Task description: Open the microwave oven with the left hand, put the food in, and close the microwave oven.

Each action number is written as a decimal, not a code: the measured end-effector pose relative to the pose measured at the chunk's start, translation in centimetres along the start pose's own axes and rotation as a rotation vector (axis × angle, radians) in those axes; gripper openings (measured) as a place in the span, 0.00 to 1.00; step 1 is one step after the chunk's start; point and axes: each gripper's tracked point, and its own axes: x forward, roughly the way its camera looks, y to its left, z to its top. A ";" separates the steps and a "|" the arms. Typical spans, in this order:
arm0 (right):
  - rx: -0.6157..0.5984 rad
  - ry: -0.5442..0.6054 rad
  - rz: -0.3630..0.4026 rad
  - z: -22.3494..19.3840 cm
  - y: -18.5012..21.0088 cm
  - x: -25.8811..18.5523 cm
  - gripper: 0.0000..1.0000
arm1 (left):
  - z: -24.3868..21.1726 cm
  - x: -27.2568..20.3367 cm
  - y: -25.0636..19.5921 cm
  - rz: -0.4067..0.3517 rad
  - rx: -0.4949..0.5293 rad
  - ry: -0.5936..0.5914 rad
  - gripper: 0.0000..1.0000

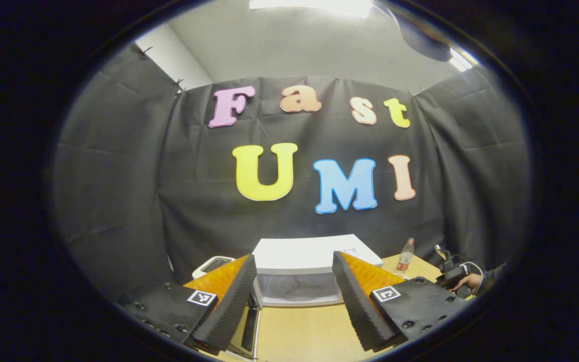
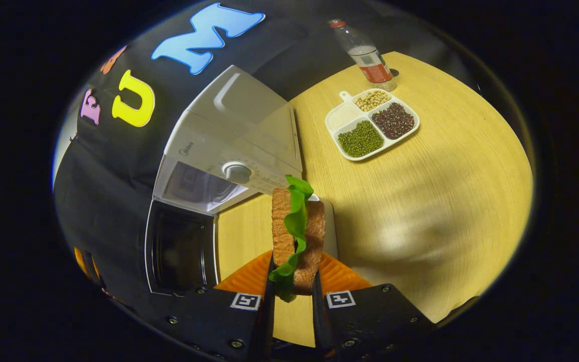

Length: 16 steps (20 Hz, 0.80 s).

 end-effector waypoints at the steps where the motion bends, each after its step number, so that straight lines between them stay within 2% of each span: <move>1: 0.009 -0.016 0.012 -0.2 1.0 -0.5 0.33 | 0.1 0.1 0.6 -0.009 0.000 -0.009 1.00; 2: 0.018 -0.030 0.020 -0.3 1.9 -0.9 0.33 | 0.4 0.1 1.3 -0.018 0.001 -0.016 0.97; 8: 0.049 -0.112 0.071 -2.2 7.3 -1.1 0.33 | 0.1 -0.1 5.0 -0.063 -0.038 -0.031 1.00; 9: 0.064 -0.124 0.088 -2.5 8.4 -1.0 0.33 | 0.2 -0.3 5.9 -0.066 -0.043 -0.037 0.97; 10: 0.078 -0.137 0.107 -2.8 9.5 -0.8 0.33 | 0.2 -0.4 6.7 -0.067 -0.046 -0.041 1.00; 12: 0.109 -0.165 0.145 -3.2 11.7 -0.3 0.33 | 0.0 -0.8 8.9 -0.050 -0.044 -0.038 1.00; 13: 0.123 -0.179 0.163 -3.3 12.8 -0.1 0.33 | -0.1 -1.0 10.0 -0.046 -0.041 -0.037 0.97; 16: 0.154 -0.219 0.191 -3.4 15.4 1.2 0.33 | -0.1 -1.5 12.4 -0.042 -0.047 -0.043 0.95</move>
